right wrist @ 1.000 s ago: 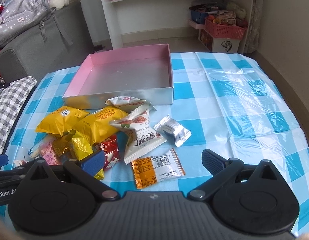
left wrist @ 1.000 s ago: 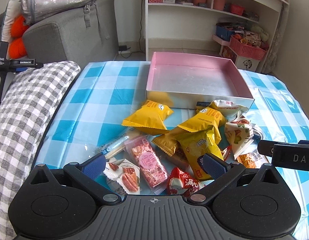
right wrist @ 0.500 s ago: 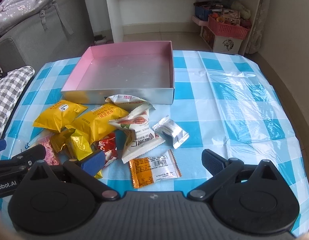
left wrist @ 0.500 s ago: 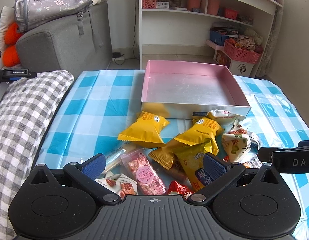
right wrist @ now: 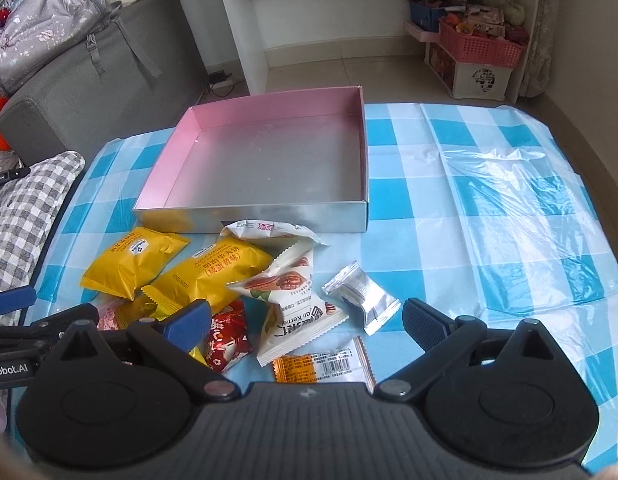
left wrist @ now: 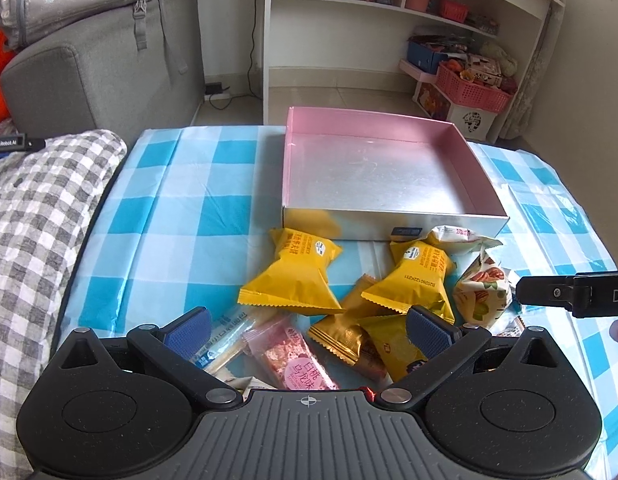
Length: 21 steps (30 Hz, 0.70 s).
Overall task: Organize snacks
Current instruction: 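Grasp the yellow bread packet with the left gripper while the right grasps the white pecan packet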
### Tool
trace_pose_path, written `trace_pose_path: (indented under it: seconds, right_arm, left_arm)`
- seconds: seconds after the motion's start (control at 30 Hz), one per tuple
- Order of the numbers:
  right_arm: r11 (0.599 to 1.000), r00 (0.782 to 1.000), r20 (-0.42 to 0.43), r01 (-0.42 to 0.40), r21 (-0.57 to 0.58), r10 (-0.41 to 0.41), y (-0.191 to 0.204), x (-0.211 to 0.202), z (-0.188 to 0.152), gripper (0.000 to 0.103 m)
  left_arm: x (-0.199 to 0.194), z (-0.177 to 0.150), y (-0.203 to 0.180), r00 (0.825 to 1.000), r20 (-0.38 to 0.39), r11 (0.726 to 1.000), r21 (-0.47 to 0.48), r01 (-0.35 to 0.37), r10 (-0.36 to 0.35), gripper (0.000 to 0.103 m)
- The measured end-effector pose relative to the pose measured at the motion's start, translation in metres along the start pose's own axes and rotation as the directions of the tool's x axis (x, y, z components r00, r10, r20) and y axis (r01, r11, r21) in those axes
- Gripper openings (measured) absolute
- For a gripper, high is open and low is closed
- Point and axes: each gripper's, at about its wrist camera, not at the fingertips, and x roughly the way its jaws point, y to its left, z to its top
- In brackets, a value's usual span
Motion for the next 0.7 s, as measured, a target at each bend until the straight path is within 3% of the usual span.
trace_pose_path:
  seconds: [0.17, 0.37, 0.5, 0.7]
  right_arm:
    - [0.996, 0.995, -0.042, -0.085, 0.035, 0.086, -0.001, 0.015, 0.006, 0.094]
    - [0.995, 0.991, -0.087, -0.098, 0.033, 0.100, 0.003, 0.028, 0.006, 0.086]
    - [0.996, 0.990, -0.110, -0.084, 0.042, 0.088, 0.000, 0.038, 0.008, 0.082]
    - [0.996, 0.988, -0.136, -0.073, 0.052, 0.079, -0.006, 0.051, 0.008, 0.074]
  left_arm:
    - [0.014, 0.008, 0.022, 0.999, -0.026, 0.998, -0.059, 0.026, -0.028, 0.103]
    - [0.025, 0.022, 0.029, 0.995, 0.000, 0.993, -0.057, 0.101, -0.102, 0.101]
    - [0.037, 0.028, 0.029, 0.991, 0.014, 0.989, -0.057, 0.137, -0.137, 0.095]
    - [0.062, 0.031, 0.018, 0.989, -0.045, 0.990, -0.033, 0.140, -0.141, 0.081]
